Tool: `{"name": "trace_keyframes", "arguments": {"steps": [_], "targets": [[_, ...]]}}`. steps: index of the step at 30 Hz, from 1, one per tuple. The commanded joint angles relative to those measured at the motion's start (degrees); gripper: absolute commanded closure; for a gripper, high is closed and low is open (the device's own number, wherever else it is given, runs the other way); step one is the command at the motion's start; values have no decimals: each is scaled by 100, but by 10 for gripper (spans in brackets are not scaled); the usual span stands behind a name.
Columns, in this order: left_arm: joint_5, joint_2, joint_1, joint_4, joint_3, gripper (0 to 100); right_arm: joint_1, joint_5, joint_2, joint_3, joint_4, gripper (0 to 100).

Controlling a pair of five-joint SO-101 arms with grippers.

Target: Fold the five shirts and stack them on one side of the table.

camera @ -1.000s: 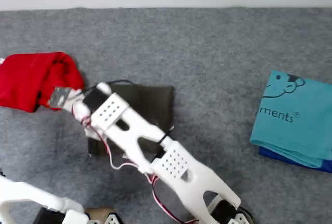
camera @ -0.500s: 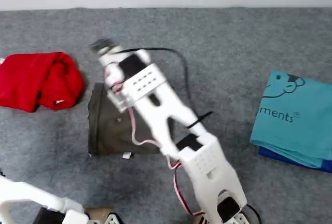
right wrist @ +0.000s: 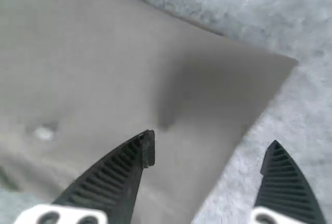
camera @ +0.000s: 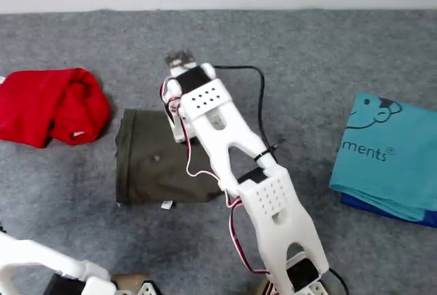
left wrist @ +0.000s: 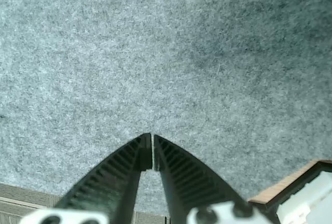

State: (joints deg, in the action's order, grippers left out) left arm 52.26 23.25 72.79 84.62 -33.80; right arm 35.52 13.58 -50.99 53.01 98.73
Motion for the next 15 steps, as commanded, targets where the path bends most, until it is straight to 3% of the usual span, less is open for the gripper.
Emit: {"name": "trace_keyframes", "arguments": {"steps": [1,5,10,15], "targets": [[44,185,26,-62,31,984,-57,44,-242,44,-163,671],[44,185,35,-62,31,984,-66,26,-532,44,-66,708],[44,185,35,-53,57,984,-321,-466,-541,53,13,980],[44,185,0,-62,57,984,-787,-1178,-488,26,409,991]]}}
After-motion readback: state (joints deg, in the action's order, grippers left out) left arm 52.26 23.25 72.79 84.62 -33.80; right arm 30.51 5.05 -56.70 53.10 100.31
